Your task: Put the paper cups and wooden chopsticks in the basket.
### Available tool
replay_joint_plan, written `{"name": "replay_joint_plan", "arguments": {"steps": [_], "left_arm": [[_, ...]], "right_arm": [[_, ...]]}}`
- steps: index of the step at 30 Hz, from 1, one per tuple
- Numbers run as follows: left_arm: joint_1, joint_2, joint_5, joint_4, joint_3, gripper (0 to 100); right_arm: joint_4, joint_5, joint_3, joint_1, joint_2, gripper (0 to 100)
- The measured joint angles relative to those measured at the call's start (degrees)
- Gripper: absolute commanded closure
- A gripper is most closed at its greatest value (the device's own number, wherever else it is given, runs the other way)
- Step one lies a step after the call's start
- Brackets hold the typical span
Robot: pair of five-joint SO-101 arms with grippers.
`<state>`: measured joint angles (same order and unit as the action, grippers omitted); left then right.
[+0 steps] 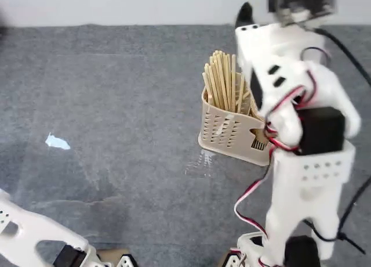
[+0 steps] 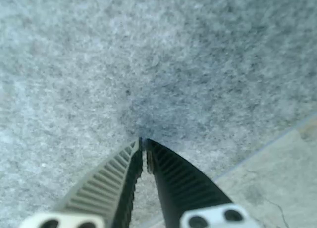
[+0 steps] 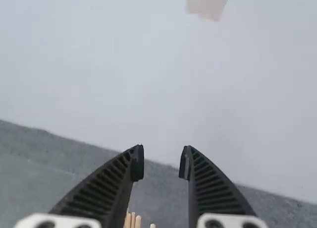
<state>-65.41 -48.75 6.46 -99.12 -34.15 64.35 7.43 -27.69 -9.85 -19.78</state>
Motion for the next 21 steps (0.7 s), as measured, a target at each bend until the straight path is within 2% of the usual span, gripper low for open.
{"name": "replay_joint_plan", "arguments": {"steps": [4,8,21], "left_arm": [[0.0,0.0,0.0,0.0,0.0,99],[0.0,0.0,0.0,0.0,0.0,99],[0.0,0.0,0.0,0.0,0.0,99]], "right_arm": [[-2.29,0.0,0.0,6.95,-0.79,88.4],[-1.14,0.0,0.0,16.0,-0.18,99.3],[15.91,0.0,0.0,35.87,16.0,97.8]]}}
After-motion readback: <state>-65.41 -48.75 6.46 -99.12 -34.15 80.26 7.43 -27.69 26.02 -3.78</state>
